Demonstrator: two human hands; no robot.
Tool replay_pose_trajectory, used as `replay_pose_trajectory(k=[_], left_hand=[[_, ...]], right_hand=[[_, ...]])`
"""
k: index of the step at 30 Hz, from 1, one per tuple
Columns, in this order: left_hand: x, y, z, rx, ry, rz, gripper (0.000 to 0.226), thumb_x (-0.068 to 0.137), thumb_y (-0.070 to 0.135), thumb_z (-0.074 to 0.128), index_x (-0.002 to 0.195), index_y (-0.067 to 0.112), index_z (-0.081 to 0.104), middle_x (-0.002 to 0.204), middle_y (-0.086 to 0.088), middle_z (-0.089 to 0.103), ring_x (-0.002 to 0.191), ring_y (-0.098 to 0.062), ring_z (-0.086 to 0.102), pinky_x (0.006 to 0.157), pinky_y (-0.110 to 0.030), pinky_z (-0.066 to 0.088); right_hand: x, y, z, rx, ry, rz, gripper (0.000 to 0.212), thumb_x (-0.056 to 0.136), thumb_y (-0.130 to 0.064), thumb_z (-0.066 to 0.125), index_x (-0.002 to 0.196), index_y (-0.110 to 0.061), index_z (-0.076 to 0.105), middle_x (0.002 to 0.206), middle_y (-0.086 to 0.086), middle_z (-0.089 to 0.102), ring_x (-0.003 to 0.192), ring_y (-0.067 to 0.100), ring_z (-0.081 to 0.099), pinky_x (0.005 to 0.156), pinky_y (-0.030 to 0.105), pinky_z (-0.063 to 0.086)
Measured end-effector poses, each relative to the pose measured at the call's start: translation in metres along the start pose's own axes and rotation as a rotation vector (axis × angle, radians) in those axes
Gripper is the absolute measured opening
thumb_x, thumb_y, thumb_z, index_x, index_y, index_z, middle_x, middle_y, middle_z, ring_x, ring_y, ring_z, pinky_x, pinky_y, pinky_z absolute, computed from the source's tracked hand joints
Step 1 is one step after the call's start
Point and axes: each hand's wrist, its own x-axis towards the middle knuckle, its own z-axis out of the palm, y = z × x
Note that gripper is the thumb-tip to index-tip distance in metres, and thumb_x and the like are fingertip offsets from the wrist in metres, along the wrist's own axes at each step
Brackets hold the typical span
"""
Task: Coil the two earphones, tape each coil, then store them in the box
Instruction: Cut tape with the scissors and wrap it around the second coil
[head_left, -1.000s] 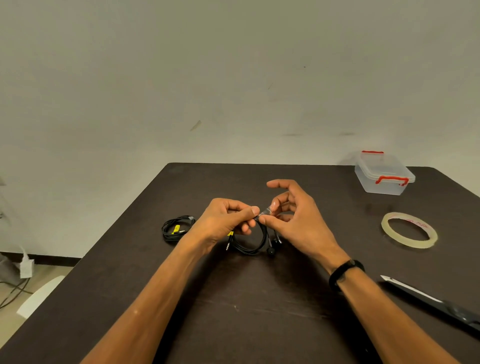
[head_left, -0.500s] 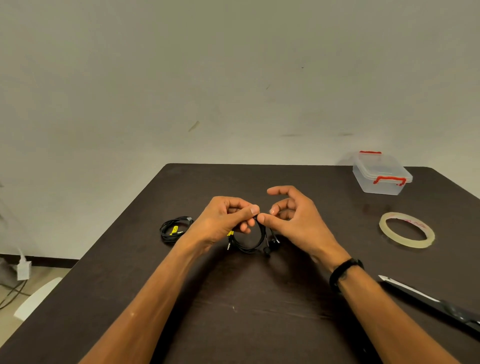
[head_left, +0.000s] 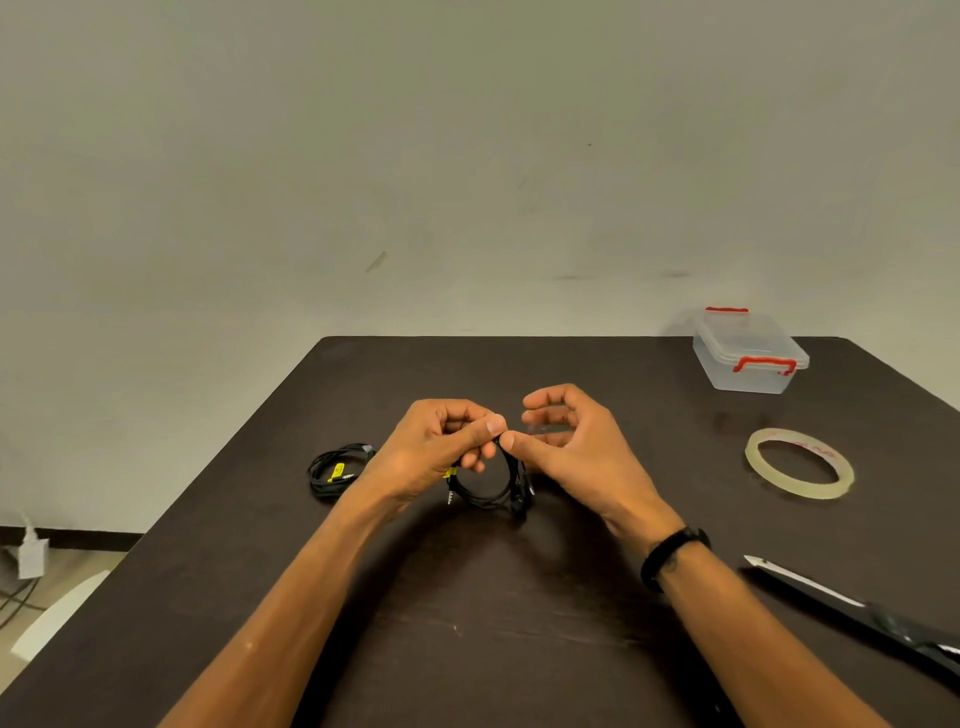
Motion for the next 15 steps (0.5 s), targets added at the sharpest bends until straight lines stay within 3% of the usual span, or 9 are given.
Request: replay_pose_trajectory(k=[2,7,15], left_hand=[[0.001,-0.001,0.001,0.0,0.02,0.001,0.017,0.1,0.018,0.067,0.098,0.003,0.076,0.074,-0.004,0.068,0.057,-0.006,0.053,0.065,-0.023,0.055],[0.001,-0.002,0.007,-0.036,0.093,0.018,0.018,0.1,0.015,0.067,0.097,0.0,0.076,0.072,-0.005,0.066,0.055,-0.007,0.052,0.063,-0.021,0.054],[0.004,-0.004,0.011,-0.083,0.148,0.023,0.021,0.098,0.017,0.067,0.097,-0.002,0.076,0.07,-0.003,0.066,0.054,-0.006,0.053,0.065,-0.023,0.055]], right_hand=[[-0.001,-0.001,0.0,-0.096,0.05,-0.055,0.042,0.078,-0.038,0.091,0.108,-0.029,0.063,0.116,-0.006,0.067,0.096,0.009,0.073,0.077,0.028,0.062],[-0.003,0.0,0.003,-0.296,0.187,-0.268,0.026,0.08,-0.037,0.089,0.083,-0.028,0.066,0.105,-0.01,0.057,0.094,0.006,0.063,0.077,0.026,0.059],[-0.006,0.002,0.008,-0.41,0.302,-0.404,0.021,0.08,-0.035,0.089,0.081,-0.024,0.071,0.106,-0.007,0.048,0.097,0.005,0.054,0.079,0.018,0.05]])
